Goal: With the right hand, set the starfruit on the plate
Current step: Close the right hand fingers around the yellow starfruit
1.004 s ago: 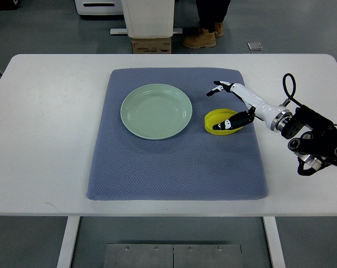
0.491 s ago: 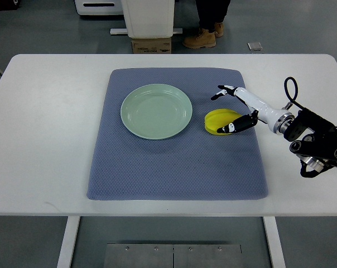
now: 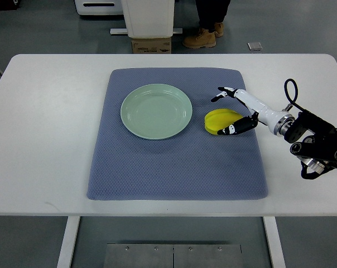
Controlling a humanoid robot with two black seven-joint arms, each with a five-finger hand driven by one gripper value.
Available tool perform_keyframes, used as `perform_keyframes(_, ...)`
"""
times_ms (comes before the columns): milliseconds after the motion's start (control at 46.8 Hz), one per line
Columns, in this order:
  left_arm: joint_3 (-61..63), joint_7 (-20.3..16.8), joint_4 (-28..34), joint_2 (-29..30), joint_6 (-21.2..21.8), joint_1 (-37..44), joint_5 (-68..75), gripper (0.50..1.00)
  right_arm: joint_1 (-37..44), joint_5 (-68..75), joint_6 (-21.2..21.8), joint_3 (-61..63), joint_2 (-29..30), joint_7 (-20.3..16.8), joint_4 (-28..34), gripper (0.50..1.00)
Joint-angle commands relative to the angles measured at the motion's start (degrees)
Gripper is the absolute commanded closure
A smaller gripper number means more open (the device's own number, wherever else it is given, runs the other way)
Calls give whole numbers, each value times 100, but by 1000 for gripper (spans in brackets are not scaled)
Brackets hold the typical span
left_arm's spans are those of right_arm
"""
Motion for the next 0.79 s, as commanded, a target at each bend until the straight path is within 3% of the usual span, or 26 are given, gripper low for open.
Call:
perform_keyframes(0,0,-1,0,0,-8,0,0,500,6,8,3,-111,5,8,1,500)
perform_keyframes(769,0,0,0,0,0,0,0,500,-11,69,3,-322,190,-44,-333,507)
